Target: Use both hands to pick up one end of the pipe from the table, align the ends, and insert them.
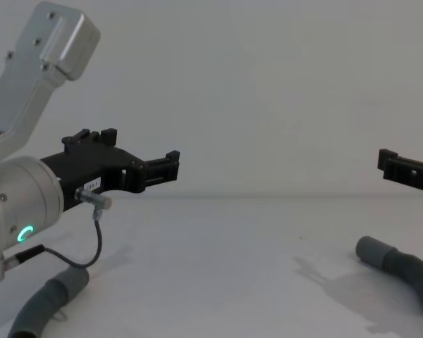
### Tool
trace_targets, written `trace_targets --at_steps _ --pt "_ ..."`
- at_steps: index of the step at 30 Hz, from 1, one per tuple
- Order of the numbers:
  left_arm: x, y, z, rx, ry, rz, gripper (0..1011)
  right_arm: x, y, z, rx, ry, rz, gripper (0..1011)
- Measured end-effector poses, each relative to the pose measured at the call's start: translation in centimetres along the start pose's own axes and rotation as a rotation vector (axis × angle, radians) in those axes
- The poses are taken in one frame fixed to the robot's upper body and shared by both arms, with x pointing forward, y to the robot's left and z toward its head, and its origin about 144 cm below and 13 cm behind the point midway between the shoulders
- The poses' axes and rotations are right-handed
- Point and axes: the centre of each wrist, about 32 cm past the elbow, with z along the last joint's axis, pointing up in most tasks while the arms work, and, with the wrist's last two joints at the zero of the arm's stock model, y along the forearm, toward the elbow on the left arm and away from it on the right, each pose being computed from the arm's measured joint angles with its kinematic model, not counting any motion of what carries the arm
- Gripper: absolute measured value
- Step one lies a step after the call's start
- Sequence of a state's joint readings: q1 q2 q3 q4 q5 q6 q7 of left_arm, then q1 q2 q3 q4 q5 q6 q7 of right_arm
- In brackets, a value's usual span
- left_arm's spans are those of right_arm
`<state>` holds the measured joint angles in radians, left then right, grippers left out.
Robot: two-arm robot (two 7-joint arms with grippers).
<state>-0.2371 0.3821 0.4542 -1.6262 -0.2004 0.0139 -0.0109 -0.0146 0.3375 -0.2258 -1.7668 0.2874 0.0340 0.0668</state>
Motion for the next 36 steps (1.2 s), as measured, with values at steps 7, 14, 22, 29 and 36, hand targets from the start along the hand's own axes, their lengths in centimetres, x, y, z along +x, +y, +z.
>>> trace_targets --at_steps 7,14,22,29,36 --pt "0.00 0.00 0.00 0.000 0.000 0.000 1001 0.00 0.00 0.00 0.000 0.000 0.000 1001" --pt "0.00 0.00 0.00 0.000 0.000 0.000 1001 0.00 0.00 0.00 0.000 0.000 0.000 1001" --pt "0.00 0.00 0.00 0.000 0.000 0.000 1002 0.00 0.00 0.00 0.000 0.000 0.000 1002" --pt "0.00 0.00 0.00 0.000 0.000 0.000 1001 0.00 0.00 0.00 0.000 0.000 0.000 1001" --pt "0.00 0.00 0.00 0.000 0.000 0.000 1001 0.00 0.00 0.00 0.000 0.000 0.000 1001"
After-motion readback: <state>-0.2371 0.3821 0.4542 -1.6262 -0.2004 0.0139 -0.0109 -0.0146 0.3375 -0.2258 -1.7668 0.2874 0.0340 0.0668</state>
